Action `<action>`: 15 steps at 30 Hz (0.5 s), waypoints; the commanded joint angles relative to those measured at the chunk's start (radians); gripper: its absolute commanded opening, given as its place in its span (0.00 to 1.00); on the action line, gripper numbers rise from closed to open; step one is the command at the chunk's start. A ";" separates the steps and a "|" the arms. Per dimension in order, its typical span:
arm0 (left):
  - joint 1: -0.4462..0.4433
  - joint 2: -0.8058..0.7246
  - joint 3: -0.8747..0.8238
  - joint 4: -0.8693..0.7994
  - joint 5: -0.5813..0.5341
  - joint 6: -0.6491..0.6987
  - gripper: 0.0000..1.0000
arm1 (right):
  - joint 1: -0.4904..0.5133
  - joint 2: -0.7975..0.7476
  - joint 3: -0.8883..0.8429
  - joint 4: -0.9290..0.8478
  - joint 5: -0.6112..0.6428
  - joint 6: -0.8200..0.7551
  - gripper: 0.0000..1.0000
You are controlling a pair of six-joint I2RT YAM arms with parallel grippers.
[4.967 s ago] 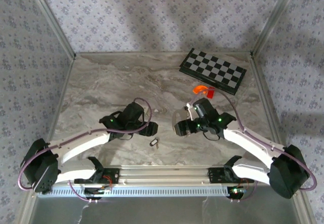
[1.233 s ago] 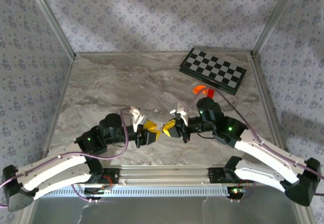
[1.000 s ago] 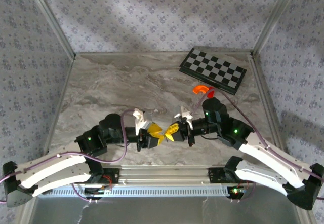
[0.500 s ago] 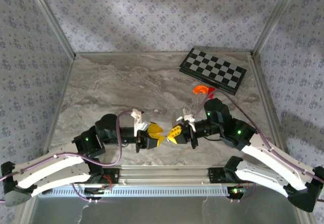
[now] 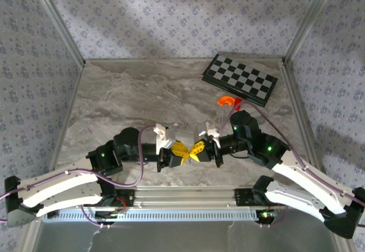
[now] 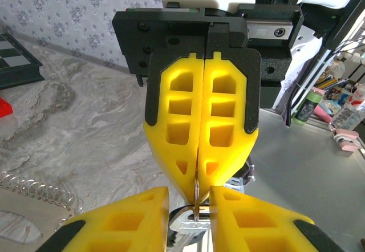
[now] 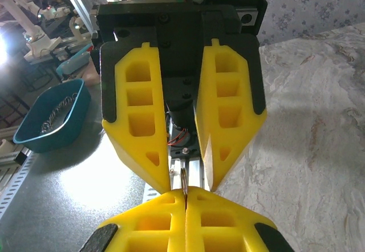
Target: Put the keys on the keyring
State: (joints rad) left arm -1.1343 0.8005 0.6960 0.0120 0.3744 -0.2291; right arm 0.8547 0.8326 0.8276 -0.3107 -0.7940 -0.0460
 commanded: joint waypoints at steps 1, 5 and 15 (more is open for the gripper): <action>-0.005 -0.013 0.035 0.032 -0.008 0.011 0.20 | -0.007 -0.013 0.011 0.014 -0.032 -0.012 0.00; -0.005 -0.023 0.031 0.036 -0.008 0.009 0.12 | -0.007 -0.017 0.010 0.016 -0.033 -0.014 0.00; -0.005 -0.048 0.019 0.043 -0.014 0.005 0.00 | -0.005 -0.019 0.002 0.033 -0.036 -0.011 0.00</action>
State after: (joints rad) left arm -1.1347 0.7738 0.6960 0.0135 0.3698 -0.2276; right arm 0.8486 0.8288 0.8276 -0.2810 -0.8036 -0.0460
